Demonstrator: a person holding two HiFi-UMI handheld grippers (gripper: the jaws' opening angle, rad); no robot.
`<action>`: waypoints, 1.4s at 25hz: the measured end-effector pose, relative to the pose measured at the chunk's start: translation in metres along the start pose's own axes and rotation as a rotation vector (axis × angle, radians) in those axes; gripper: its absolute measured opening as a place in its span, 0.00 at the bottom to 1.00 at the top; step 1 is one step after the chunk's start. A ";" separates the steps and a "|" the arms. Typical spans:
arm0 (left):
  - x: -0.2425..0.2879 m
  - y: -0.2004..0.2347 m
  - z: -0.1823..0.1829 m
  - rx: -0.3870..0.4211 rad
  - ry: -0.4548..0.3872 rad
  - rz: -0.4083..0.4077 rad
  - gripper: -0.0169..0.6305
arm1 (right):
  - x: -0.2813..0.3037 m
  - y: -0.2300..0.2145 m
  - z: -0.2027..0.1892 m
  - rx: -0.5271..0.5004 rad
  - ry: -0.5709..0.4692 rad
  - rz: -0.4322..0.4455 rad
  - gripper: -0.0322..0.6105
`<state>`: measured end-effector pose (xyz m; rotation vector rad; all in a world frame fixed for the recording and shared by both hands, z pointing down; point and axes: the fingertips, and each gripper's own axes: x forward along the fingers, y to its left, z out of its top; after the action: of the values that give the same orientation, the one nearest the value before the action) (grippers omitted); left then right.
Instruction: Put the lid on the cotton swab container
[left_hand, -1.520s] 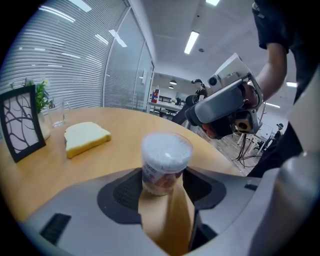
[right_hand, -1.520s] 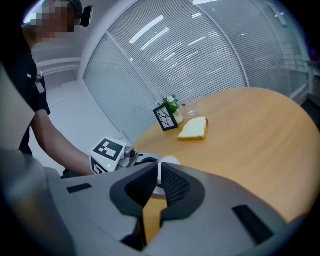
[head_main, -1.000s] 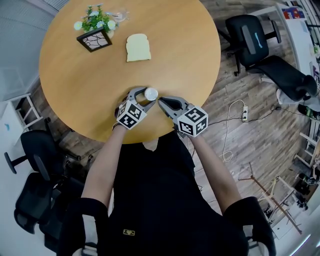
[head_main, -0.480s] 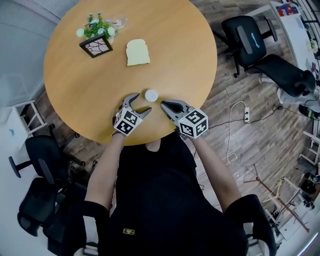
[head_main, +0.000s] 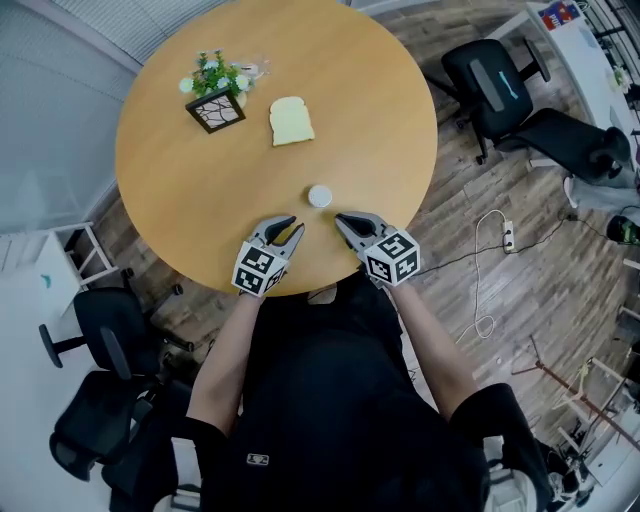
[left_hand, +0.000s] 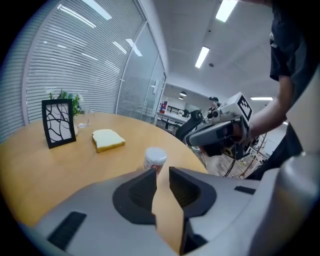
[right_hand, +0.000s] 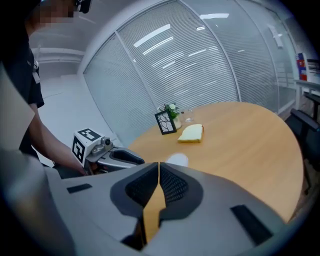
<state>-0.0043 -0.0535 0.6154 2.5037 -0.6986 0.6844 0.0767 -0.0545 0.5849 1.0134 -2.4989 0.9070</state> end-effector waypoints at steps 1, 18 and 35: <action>-0.006 -0.001 0.003 -0.009 -0.014 0.001 0.14 | -0.002 0.004 -0.001 -0.006 -0.004 -0.006 0.06; -0.070 -0.038 0.018 0.036 -0.102 -0.123 0.04 | -0.036 0.045 -0.014 -0.096 -0.071 -0.183 0.06; -0.072 -0.056 0.022 0.060 -0.117 -0.172 0.04 | -0.060 0.059 -0.027 -0.114 -0.092 -0.244 0.06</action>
<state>-0.0187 0.0033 0.5418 2.6379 -0.5016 0.5073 0.0791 0.0266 0.5502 1.3113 -2.3988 0.6521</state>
